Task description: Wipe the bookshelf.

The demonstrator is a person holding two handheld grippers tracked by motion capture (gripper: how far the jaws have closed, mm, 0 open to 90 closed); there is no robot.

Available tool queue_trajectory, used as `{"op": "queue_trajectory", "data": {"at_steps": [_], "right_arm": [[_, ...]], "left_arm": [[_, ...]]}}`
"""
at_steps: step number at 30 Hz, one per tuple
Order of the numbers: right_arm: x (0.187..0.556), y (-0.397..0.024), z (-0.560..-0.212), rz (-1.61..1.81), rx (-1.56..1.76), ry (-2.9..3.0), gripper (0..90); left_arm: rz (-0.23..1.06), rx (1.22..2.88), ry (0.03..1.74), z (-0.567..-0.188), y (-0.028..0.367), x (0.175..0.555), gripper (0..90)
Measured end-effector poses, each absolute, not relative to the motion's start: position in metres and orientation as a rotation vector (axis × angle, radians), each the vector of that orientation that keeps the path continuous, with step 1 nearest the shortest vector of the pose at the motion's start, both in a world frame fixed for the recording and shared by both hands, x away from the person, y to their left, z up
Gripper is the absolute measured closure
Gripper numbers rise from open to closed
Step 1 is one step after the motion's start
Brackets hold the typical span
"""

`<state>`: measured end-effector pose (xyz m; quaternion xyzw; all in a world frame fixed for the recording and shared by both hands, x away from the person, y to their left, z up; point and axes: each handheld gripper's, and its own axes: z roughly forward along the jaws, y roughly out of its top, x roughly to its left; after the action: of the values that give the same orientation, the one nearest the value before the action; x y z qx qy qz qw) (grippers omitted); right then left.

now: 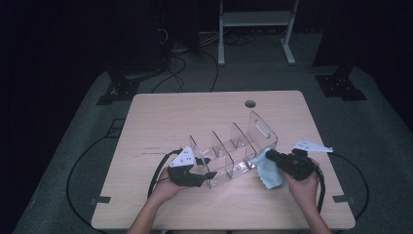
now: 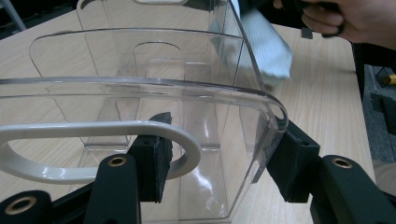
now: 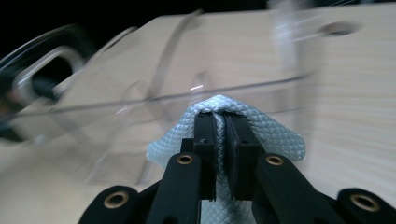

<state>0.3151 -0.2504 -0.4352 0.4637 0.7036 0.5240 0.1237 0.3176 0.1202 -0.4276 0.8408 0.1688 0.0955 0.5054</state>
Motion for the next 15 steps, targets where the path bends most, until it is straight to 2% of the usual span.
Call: {"op": "queue_trajectory", "data": {"at_steps": [4,9,15], "right_arm": [[0.310,-0.231,-0.432,1.494,1.254,2.145,83.3],[0.319,-0.260,-0.430,1.479,1.354,1.988,83.1],[0.322,-0.259,-0.442,1.444,1.383,2.034,83.0]], "left_arm": [[0.228,2.031,0.412,-0.427,0.121,0.317,45.5],[0.229,2.034,0.406,-0.427,0.121,0.316,45.6],[0.219,2.036,0.400,-0.427,0.121,0.317,45.5]]}}
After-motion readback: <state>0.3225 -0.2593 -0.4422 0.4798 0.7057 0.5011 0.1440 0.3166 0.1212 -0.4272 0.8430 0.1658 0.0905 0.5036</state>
